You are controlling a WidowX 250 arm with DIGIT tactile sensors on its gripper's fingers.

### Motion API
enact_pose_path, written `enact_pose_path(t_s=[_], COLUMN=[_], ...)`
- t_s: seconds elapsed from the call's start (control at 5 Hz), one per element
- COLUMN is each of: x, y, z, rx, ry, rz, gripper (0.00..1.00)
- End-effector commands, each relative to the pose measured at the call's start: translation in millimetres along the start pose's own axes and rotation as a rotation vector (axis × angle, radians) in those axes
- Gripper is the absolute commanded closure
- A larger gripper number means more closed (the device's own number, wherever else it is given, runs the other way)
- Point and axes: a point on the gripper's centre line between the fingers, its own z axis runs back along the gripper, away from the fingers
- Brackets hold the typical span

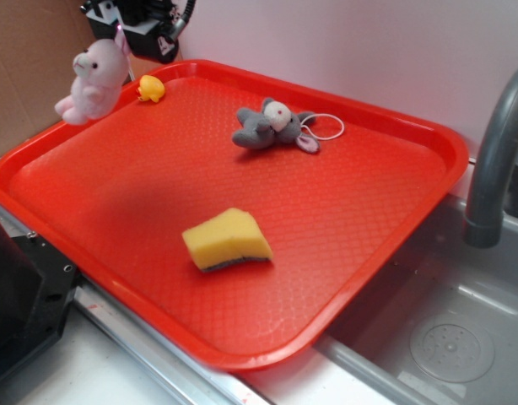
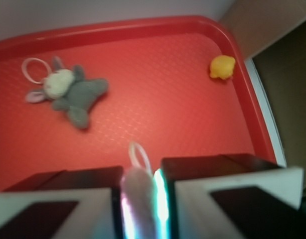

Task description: Grab the pink bunny.

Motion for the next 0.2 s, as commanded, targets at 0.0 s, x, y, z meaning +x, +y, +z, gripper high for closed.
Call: enact_pose_path(t_s=[0.0], x=[-5.1], y=[28.3], z=[-7.7], rx=[-0.028], ry=[-0.010], rz=[0.100], gripper=[1.00])
